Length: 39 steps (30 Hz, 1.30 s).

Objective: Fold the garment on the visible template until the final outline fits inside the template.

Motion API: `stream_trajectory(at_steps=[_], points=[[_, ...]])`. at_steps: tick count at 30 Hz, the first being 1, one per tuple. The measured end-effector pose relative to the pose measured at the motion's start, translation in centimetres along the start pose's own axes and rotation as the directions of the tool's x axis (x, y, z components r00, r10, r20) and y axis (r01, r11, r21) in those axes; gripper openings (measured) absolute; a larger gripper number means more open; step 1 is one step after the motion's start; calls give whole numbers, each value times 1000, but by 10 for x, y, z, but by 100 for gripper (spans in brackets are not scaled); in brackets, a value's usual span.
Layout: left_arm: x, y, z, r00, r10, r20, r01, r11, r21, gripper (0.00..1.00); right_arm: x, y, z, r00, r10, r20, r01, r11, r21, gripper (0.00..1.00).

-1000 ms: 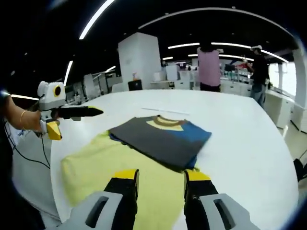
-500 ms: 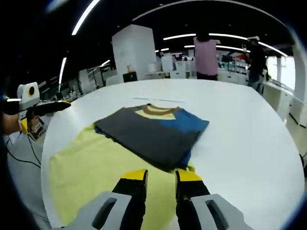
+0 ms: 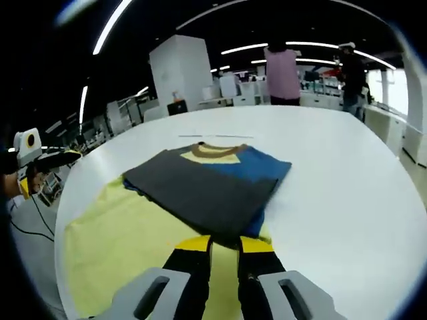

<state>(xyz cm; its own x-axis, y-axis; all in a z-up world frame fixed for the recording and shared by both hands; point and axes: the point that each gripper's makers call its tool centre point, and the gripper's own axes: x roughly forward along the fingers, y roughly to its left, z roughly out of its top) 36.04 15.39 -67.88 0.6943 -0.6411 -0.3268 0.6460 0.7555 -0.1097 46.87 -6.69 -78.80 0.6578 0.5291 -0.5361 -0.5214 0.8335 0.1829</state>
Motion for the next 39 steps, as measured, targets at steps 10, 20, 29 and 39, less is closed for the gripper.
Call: stream_trajectory(at_steps=[10,20,29,39], points=[[-6,6,-5,1000,23,-17,-23,1000,2,94,2,-2,2,1000,-12,9,12,1000,19,3],[-9,7,-6,999,29,-22,-29,1000,2,94,-6,2,7,1000,-7,16,7,1000,-5,0],[-13,10,-16,998,32,-44,-32,999,-1,94,-11,-2,3,999,-34,-14,33,998,-56,0],[-18,13,-25,997,36,-62,-36,999,0,97,-15,3,0,999,-22,-43,21,999,-36,17]])
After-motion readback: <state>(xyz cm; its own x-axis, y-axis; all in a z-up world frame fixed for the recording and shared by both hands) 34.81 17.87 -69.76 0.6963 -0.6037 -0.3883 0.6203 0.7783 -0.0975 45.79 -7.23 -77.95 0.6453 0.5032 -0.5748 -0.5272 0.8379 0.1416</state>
